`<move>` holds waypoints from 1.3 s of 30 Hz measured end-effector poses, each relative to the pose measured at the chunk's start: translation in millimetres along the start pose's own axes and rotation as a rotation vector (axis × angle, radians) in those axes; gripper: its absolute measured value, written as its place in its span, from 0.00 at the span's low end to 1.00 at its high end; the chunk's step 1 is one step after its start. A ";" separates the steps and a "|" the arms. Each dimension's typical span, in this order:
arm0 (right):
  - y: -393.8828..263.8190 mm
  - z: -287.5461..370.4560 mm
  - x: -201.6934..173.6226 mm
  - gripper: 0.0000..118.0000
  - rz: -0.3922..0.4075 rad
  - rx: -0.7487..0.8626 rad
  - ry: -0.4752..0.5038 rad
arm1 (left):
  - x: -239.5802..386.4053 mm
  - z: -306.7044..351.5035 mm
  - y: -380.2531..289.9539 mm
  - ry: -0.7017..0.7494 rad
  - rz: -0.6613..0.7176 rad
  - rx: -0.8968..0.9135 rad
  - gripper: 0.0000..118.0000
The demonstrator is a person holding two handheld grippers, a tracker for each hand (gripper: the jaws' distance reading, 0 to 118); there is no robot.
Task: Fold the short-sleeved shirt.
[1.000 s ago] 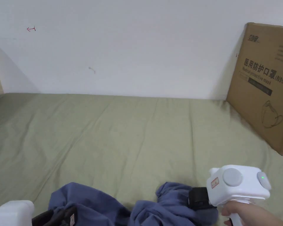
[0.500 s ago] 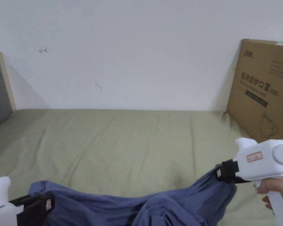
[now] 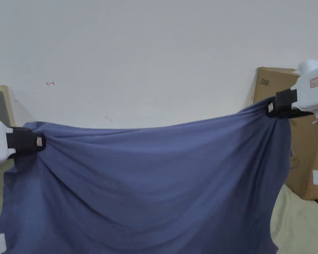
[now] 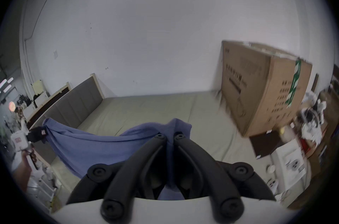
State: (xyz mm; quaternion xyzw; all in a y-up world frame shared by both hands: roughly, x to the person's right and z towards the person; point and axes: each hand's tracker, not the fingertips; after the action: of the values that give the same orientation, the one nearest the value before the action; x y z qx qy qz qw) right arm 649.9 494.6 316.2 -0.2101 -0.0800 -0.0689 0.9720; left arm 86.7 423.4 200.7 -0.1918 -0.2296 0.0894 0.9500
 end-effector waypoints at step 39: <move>-311.8 -134.9 44.0 0.02 -0.041 -0.440 -0.091 | -15.4 -168.3 -260.8 -0.079 -0.003 -0.438 0.08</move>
State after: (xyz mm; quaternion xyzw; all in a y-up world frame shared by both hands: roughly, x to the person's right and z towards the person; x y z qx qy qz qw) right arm 657.7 152.3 326.9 -0.4184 -0.1111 -0.0948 0.8964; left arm 173.7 127.5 162.1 -0.3898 -0.2808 0.0434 0.8760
